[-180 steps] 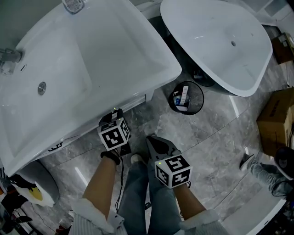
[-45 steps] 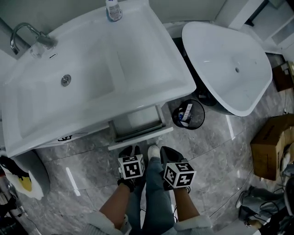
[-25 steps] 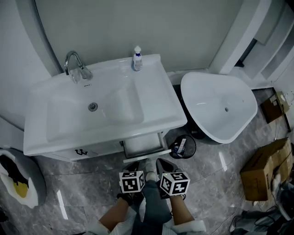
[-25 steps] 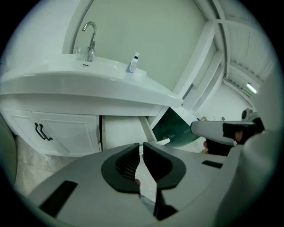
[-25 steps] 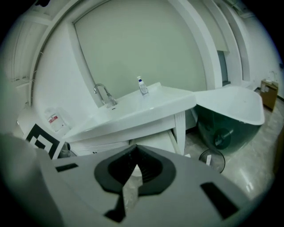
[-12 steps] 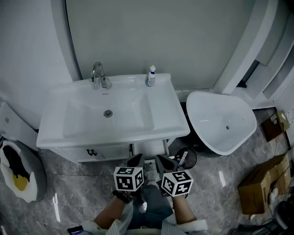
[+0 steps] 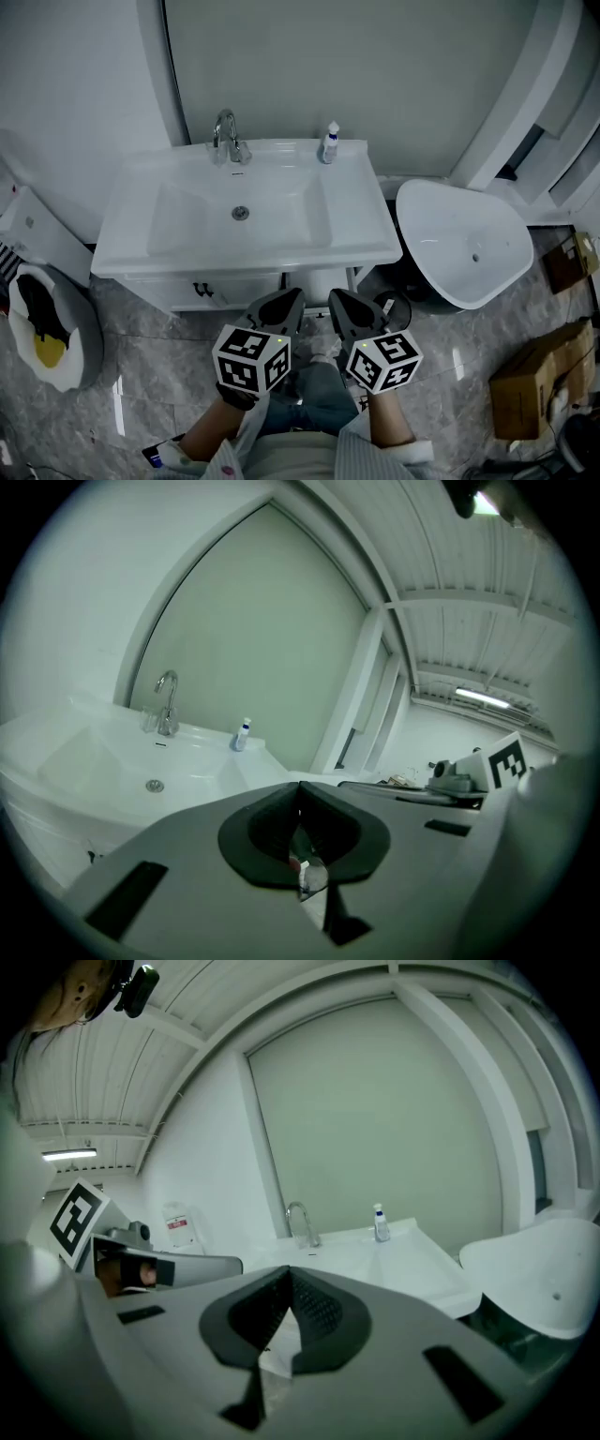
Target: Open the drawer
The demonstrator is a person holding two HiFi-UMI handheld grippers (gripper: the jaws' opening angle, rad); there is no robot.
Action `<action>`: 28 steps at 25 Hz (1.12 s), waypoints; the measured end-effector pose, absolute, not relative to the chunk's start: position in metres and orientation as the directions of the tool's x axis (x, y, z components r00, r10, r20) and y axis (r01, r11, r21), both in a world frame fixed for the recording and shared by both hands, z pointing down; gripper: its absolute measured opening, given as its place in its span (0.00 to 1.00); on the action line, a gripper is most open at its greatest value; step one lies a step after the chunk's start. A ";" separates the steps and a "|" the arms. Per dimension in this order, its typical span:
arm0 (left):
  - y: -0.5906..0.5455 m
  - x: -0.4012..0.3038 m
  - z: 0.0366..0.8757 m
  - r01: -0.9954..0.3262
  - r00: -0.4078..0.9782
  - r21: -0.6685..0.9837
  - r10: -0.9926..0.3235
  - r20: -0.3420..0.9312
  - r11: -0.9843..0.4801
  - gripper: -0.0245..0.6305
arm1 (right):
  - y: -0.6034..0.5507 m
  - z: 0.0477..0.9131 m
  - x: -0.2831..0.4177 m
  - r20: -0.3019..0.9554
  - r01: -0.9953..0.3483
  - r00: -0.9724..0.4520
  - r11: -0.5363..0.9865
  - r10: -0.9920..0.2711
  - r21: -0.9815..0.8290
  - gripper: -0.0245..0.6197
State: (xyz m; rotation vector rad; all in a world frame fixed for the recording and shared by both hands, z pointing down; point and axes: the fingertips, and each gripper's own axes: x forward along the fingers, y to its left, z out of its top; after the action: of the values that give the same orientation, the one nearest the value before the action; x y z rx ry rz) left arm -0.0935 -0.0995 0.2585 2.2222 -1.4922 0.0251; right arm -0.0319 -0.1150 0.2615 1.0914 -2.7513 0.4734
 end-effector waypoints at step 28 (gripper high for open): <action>-0.070 -0.097 0.236 -0.874 0.433 0.331 -0.880 0.195 -0.357 0.06 | -0.084 0.240 -0.048 0.228 -0.635 -0.771 0.744 -0.595 -0.206 0.05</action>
State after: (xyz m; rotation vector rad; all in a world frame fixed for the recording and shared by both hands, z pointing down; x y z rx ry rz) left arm -0.0973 -0.0702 0.2364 2.3072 -1.4912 -0.0224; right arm -0.0475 -0.0836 0.2395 0.9920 -2.7949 0.4101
